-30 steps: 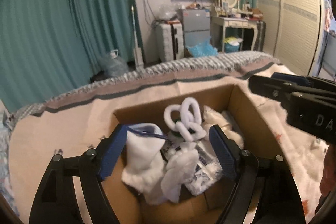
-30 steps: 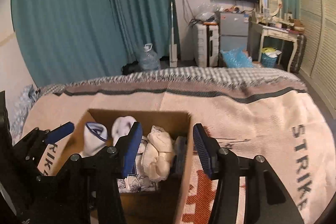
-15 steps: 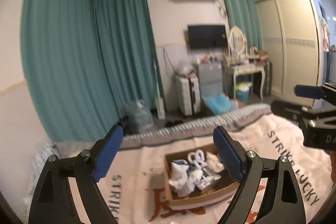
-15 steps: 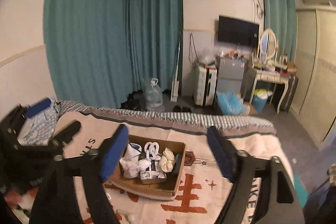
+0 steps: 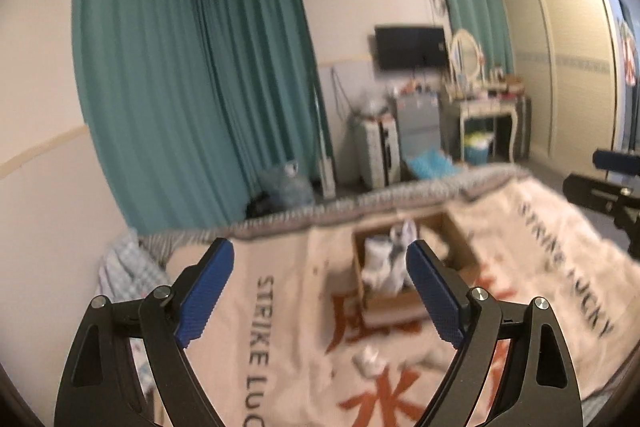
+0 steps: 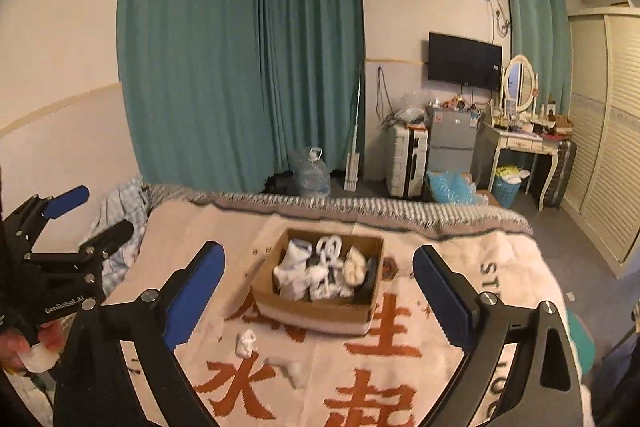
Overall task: Organize soft objects
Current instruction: 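Withdraw both tools and move toward the white mask and pipe fitting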
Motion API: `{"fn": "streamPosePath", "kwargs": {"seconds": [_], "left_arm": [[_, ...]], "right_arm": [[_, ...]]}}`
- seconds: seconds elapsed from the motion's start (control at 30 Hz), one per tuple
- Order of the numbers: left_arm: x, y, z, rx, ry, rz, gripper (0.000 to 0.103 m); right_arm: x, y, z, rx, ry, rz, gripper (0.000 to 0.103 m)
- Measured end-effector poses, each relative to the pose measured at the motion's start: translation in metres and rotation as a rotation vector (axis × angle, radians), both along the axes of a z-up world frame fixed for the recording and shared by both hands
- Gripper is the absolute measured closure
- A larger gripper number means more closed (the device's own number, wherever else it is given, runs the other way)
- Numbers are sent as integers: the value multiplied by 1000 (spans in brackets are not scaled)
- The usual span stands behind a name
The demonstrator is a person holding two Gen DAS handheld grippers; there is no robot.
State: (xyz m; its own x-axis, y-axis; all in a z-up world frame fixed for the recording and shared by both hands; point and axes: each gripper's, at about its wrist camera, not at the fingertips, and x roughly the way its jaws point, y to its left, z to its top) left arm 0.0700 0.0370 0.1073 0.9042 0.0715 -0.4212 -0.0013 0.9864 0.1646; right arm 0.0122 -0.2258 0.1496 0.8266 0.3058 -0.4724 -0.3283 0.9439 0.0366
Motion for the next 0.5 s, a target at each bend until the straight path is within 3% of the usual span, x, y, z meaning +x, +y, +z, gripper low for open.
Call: {"fn": "streamPosePath", "kwargs": {"seconds": [0.2,0.37,0.5], "left_arm": [[13,16,-73,-45,114,15,14],[34,24,-138,-107,228,28,14],[56,24,-179,-116,296,53,14]], "right_arm": [[16,21,-76,-55,34,-5,7],[52,34,-150,-60,149,9,7],[71,39,-192,-73,153,-28,7]]}}
